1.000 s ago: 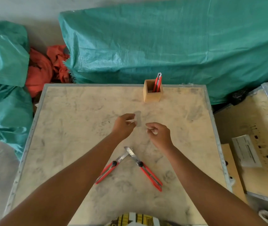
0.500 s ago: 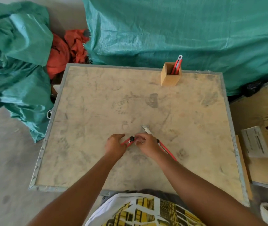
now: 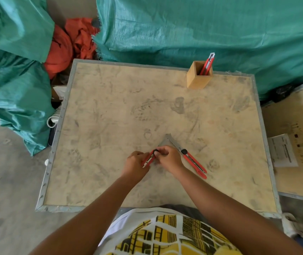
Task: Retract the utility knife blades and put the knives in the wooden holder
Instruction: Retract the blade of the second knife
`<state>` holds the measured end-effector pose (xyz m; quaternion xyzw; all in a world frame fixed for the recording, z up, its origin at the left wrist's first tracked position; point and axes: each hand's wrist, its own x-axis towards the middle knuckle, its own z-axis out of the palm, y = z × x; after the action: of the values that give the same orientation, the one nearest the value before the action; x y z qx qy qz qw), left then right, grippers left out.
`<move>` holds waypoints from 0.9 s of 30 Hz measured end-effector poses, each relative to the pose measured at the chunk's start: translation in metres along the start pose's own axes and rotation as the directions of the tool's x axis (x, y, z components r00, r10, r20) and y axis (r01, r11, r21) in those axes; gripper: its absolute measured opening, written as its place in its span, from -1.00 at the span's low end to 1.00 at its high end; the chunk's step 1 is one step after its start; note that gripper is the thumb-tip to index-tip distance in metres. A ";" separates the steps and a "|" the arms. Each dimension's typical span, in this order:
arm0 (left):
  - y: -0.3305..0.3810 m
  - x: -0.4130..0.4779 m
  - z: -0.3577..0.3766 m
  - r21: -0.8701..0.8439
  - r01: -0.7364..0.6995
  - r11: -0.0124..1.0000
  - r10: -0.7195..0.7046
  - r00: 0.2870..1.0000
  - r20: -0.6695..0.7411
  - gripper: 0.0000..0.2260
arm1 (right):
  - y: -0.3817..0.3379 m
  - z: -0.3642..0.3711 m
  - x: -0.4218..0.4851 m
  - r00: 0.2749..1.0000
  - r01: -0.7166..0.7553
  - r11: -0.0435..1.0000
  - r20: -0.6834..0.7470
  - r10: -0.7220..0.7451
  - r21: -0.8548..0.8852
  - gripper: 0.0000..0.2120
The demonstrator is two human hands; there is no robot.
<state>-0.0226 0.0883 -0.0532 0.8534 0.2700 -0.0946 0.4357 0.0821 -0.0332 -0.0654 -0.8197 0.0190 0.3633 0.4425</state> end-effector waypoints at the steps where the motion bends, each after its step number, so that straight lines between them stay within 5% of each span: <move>1: -0.002 -0.003 -0.002 -0.021 -0.007 1.000 0.007 1.000 -0.008 -0.63 | -0.001 0.001 -0.003 1.000 -0.019 0.999 0.005 0.019 0.049 -0.93; 19: 0.032 -0.033 -0.038 -0.360 -0.001 0.933 -0.001 1.000 -0.005 -0.53 | -0.061 -0.036 -0.035 0.979 0.194 0.974 0.034 -0.199 0.121 -0.84; 27: 0.076 -0.025 -0.049 -0.560 -0.039 0.827 0.046 0.999 -0.002 -0.53 | -0.094 -0.078 -0.036 0.923 0.383 0.920 0.006 -0.384 0.087 -0.82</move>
<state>-0.0057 0.0820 0.0385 0.6936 0.2644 -0.0063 0.6701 0.1341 -0.0439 0.0502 -0.7840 -0.1316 0.2779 0.5393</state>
